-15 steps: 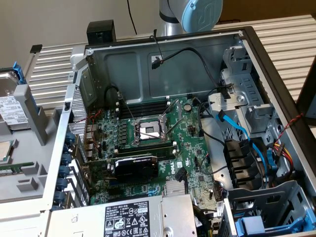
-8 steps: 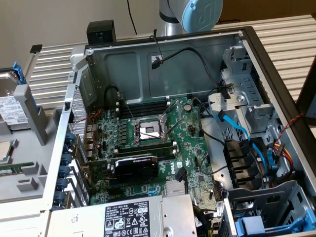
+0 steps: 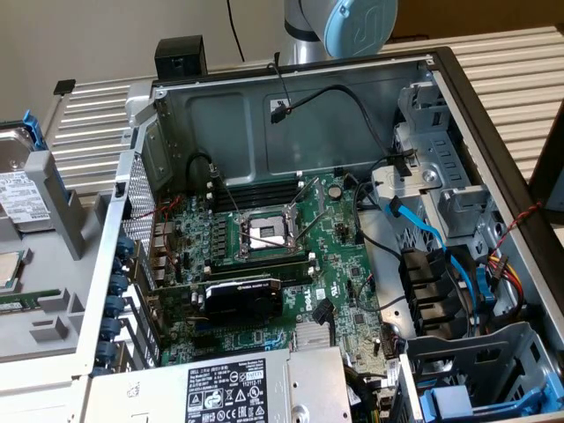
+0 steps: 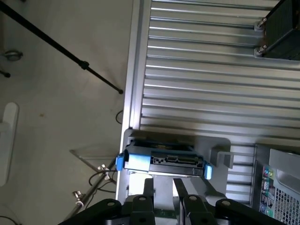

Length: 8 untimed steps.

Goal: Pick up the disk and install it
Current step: 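Pick up the disk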

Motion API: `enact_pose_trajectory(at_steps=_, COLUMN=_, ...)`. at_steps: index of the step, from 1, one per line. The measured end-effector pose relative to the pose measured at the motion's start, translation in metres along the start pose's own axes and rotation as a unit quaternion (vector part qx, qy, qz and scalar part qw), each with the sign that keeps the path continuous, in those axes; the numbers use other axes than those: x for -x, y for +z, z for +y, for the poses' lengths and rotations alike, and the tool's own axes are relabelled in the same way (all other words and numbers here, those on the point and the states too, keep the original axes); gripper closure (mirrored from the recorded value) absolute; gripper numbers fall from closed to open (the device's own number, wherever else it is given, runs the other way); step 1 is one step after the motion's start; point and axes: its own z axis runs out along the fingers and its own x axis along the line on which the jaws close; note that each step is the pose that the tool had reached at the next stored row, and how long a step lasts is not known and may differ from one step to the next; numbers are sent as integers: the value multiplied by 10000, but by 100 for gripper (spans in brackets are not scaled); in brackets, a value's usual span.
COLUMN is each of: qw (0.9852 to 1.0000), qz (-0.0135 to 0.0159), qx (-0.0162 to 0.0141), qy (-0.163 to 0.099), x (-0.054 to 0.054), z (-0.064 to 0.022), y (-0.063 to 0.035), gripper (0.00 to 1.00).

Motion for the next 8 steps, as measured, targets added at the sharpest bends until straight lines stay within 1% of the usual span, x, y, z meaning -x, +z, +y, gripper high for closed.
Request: enact_pose_trajectory(at_steps=8, qw=10000, qz=0, qx=0, qy=0, x=0, z=0, y=0, gripper=69)
